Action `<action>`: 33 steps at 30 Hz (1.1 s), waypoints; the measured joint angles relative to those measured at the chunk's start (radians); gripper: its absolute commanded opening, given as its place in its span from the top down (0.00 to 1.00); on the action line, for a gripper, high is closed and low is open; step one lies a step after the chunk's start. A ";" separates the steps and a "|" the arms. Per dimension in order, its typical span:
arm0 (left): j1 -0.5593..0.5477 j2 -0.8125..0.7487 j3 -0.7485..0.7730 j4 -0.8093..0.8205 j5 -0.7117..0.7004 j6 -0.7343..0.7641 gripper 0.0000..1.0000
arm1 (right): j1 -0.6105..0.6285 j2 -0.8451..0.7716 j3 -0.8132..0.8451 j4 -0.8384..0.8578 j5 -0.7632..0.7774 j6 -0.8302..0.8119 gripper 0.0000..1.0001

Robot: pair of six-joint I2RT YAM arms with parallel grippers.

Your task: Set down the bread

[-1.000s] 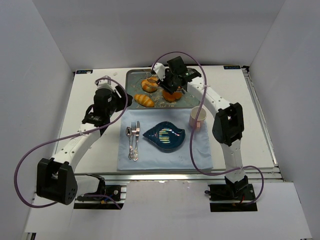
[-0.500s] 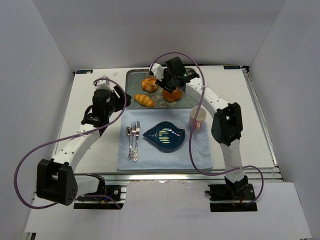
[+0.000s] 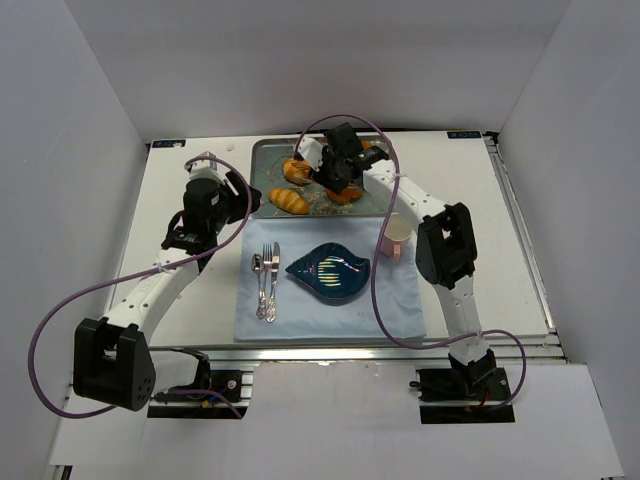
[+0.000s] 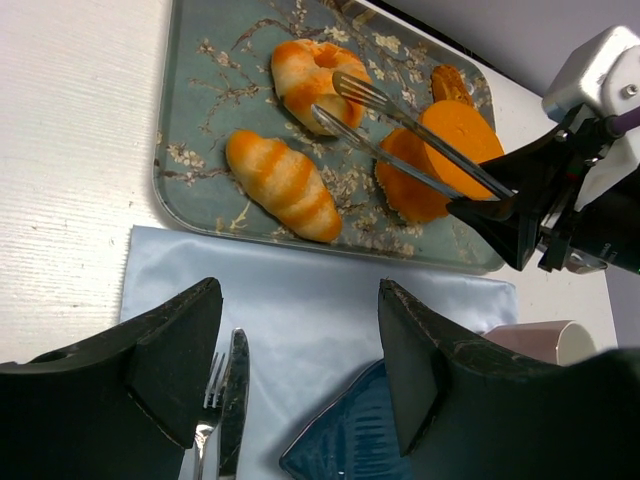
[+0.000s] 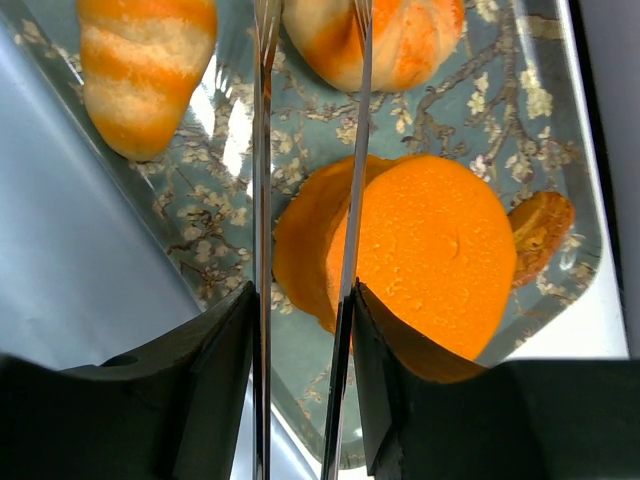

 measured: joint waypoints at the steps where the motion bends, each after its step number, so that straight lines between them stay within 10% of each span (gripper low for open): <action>1: 0.002 0.000 -0.002 0.001 0.000 0.000 0.27 | 0.002 0.000 0.000 0.003 0.007 -0.001 0.53; 33: 0.020 0.008 -0.010 0.052 0.030 -0.011 0.27 | 0.017 -0.088 -0.116 0.103 0.067 -0.019 0.51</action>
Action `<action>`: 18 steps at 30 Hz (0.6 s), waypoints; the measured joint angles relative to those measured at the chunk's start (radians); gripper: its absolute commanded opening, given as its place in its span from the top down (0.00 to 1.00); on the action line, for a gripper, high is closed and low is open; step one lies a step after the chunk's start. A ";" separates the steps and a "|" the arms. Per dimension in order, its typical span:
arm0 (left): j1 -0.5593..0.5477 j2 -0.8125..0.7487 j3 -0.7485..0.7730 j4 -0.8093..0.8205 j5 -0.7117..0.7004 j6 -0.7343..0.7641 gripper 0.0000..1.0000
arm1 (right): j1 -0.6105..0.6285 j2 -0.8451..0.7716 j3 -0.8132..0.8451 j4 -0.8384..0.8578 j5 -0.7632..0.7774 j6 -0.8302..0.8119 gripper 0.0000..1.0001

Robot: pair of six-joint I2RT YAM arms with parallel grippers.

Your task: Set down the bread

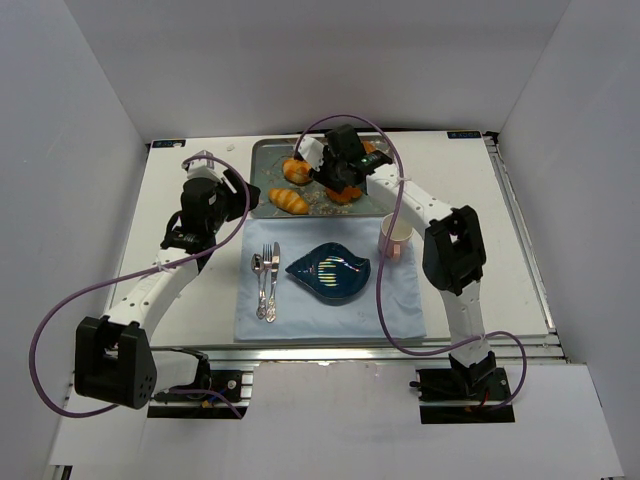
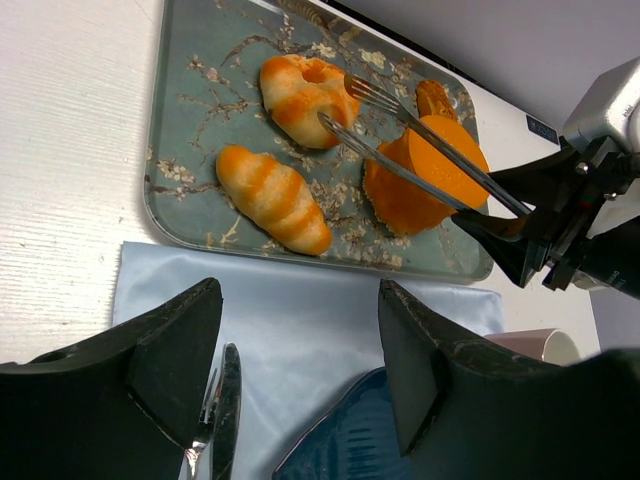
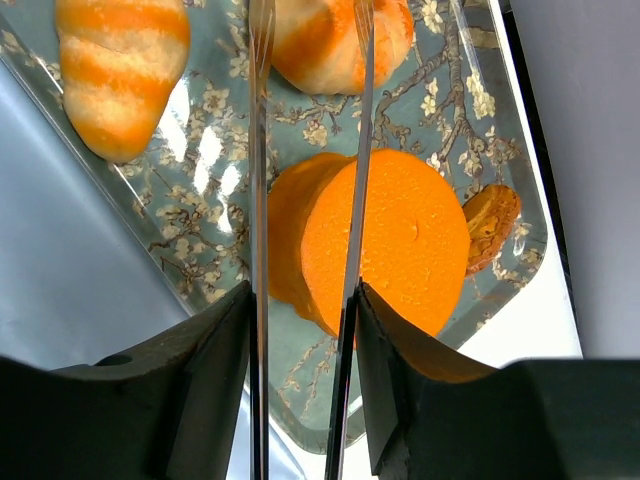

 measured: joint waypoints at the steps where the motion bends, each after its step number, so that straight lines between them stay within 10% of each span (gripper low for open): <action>1: 0.001 0.001 0.000 0.000 0.006 0.000 0.27 | 0.000 -0.001 0.000 0.003 0.001 0.000 0.50; 18: 0.003 0.003 -0.002 0.000 0.021 0.000 0.27 | 0.002 0.008 -0.006 0.000 0.016 -0.010 0.49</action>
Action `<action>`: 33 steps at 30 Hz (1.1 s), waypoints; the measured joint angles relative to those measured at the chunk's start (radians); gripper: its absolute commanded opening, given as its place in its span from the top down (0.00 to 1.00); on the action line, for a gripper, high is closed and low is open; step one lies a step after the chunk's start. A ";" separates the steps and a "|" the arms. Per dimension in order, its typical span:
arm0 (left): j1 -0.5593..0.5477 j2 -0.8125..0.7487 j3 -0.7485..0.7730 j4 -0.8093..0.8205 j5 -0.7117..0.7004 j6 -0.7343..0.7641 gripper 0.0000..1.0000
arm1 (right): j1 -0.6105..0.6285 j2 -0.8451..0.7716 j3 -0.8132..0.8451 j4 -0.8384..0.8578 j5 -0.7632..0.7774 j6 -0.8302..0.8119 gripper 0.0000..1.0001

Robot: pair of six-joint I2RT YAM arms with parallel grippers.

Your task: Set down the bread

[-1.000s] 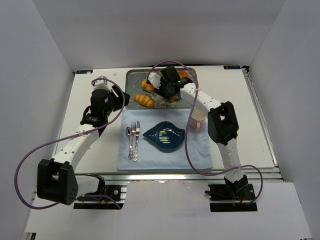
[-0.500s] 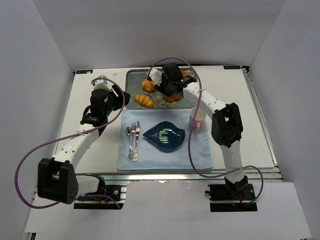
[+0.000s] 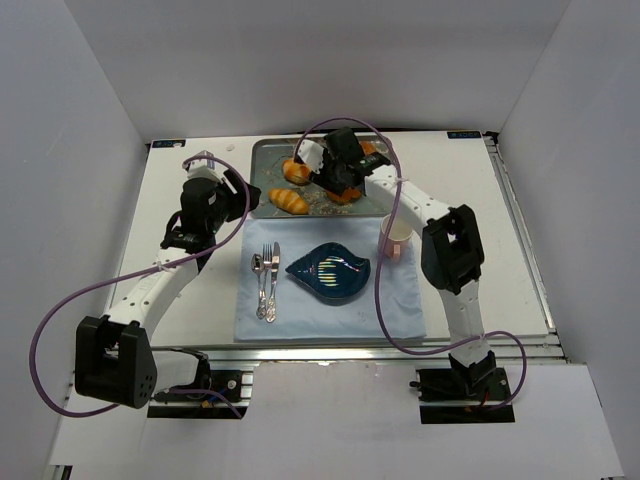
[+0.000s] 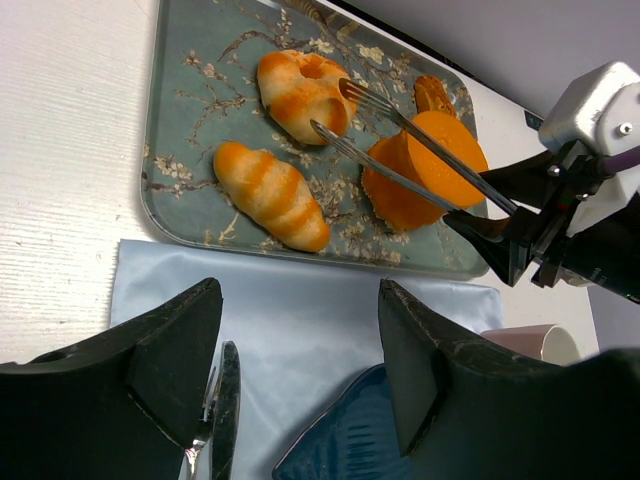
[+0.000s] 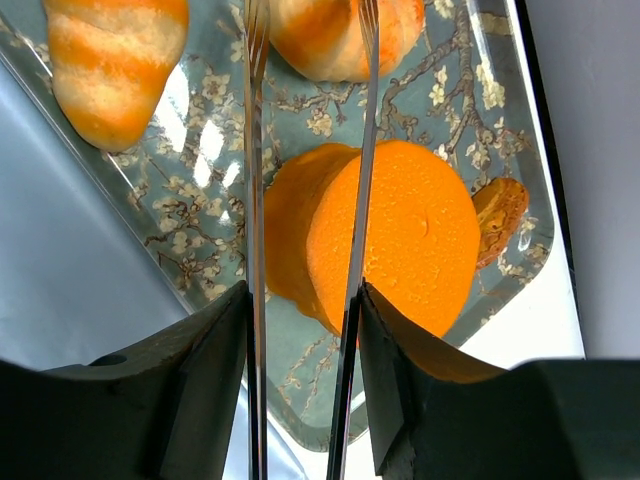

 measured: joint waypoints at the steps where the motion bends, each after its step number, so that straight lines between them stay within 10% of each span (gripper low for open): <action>1: 0.000 0.000 0.000 0.000 0.000 0.000 0.27 | 0.000 0.004 0.000 0.000 0.001 -0.001 0.49; 33: 0.013 0.000 -0.012 0.001 0.002 -0.004 0.27 | 0.010 0.097 0.102 -0.053 0.038 -0.013 0.58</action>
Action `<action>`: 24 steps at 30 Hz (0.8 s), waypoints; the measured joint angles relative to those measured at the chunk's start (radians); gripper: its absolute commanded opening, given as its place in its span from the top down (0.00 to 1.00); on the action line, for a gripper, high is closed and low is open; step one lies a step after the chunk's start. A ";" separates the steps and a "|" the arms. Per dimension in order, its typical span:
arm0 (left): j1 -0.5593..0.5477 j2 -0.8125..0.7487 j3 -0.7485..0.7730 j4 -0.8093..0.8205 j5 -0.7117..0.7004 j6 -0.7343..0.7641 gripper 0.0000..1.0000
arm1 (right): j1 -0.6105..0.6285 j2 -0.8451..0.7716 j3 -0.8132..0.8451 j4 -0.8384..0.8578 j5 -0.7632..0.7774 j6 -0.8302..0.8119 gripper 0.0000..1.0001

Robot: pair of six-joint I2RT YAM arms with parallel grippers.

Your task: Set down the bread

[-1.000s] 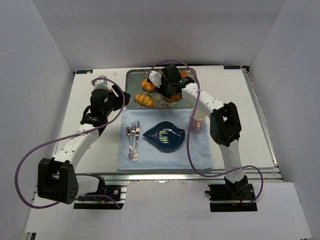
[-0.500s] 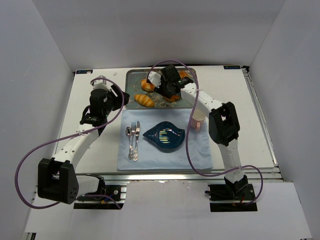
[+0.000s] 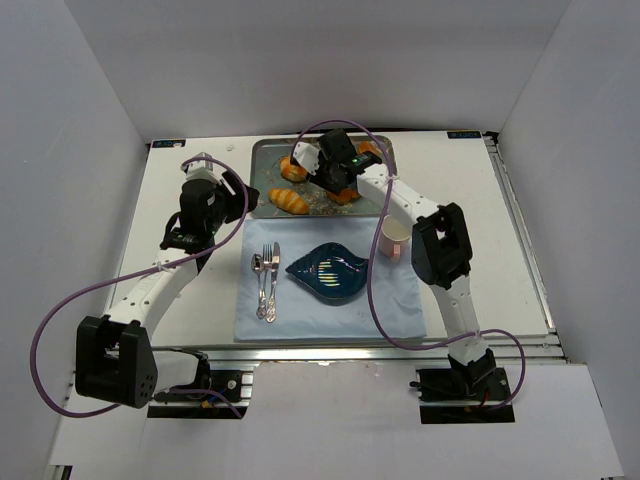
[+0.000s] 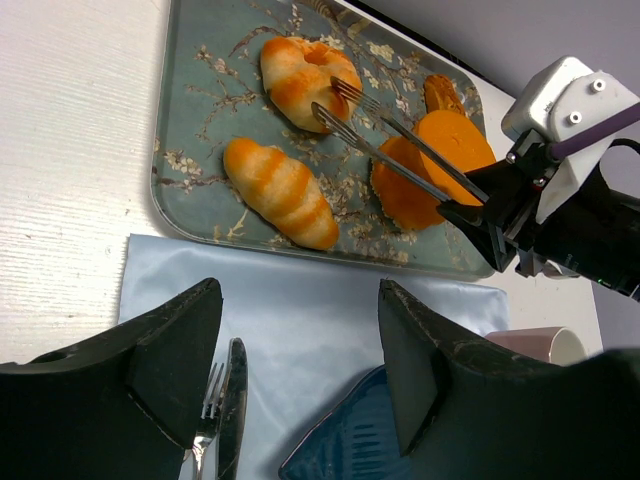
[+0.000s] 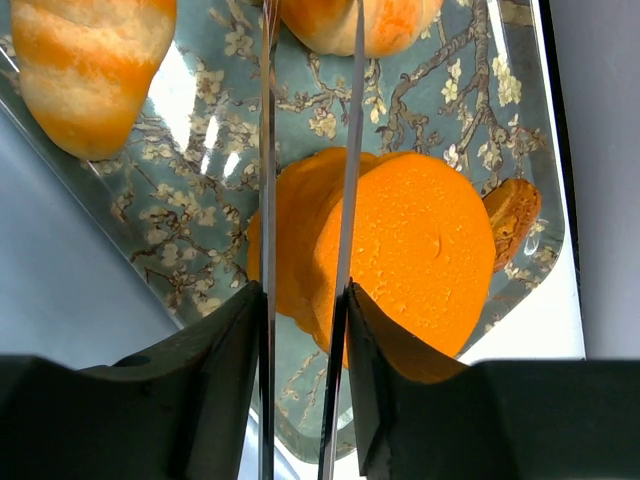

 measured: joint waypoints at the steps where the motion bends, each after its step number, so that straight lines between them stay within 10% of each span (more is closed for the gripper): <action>1: 0.000 0.000 0.000 0.000 0.000 0.000 0.27 | 0.000 0.005 0.008 -0.007 0.002 0.001 0.59; 24: 0.001 0.000 0.000 0.000 0.003 0.000 0.27 | -0.002 0.040 0.074 -0.098 -0.037 0.084 0.95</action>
